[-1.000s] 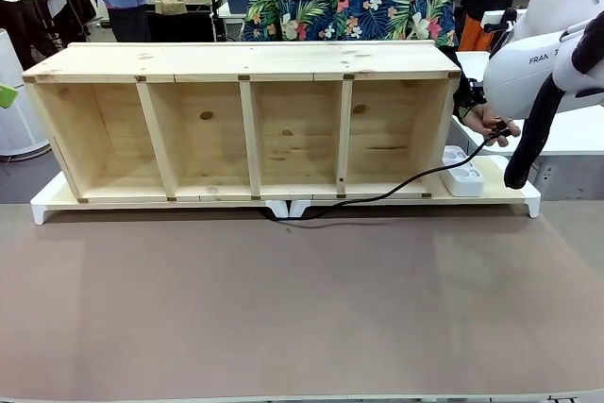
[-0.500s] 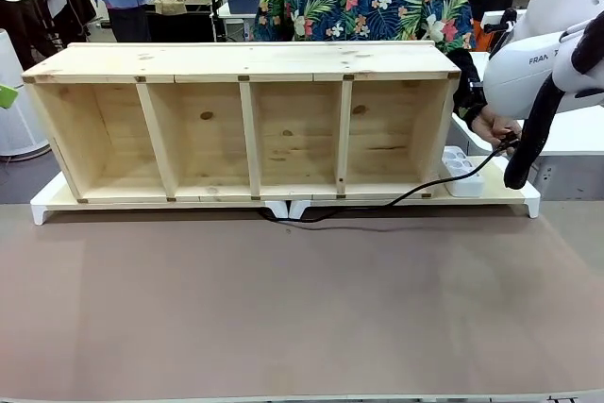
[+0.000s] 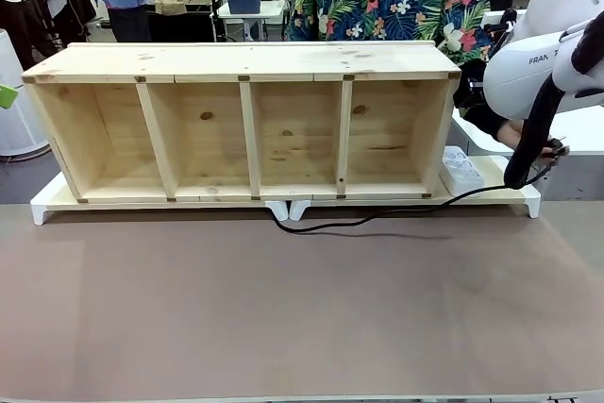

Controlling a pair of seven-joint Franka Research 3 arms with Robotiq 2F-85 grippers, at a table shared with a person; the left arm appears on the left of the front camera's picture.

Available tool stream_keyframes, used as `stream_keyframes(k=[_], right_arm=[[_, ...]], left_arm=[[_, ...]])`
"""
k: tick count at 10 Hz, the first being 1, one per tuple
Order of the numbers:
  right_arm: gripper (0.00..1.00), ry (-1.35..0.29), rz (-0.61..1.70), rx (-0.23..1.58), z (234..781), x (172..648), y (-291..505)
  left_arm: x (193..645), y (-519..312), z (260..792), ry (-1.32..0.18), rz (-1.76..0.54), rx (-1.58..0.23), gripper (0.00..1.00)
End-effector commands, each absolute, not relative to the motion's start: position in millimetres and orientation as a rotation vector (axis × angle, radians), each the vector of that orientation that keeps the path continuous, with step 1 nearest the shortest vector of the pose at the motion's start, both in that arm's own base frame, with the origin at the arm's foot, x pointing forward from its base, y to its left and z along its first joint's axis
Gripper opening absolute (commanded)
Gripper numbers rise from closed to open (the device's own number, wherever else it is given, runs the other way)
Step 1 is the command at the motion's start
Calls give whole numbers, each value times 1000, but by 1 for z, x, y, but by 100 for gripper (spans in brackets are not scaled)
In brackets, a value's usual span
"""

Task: Perform cable management.
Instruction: Release the Power Cable when the human grasps it.

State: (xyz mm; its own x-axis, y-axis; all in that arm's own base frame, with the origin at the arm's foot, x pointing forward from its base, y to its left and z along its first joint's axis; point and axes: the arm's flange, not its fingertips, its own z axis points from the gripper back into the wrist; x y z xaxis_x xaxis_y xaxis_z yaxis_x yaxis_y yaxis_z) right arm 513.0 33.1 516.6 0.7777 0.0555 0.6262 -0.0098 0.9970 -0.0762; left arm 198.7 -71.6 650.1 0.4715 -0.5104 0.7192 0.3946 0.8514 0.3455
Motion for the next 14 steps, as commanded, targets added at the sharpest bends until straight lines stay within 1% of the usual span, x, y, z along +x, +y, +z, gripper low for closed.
stream_keyframes(k=[1, 14], right_arm=[[100, -675, 32, -65, 516, 513, 34], [100, -675, 32, -65, 516, 513, 34]], left_arm=[[199, -72, 650, -928, -555, 140, 100], [199, -72, 650, -928, -555, 140, 100]])
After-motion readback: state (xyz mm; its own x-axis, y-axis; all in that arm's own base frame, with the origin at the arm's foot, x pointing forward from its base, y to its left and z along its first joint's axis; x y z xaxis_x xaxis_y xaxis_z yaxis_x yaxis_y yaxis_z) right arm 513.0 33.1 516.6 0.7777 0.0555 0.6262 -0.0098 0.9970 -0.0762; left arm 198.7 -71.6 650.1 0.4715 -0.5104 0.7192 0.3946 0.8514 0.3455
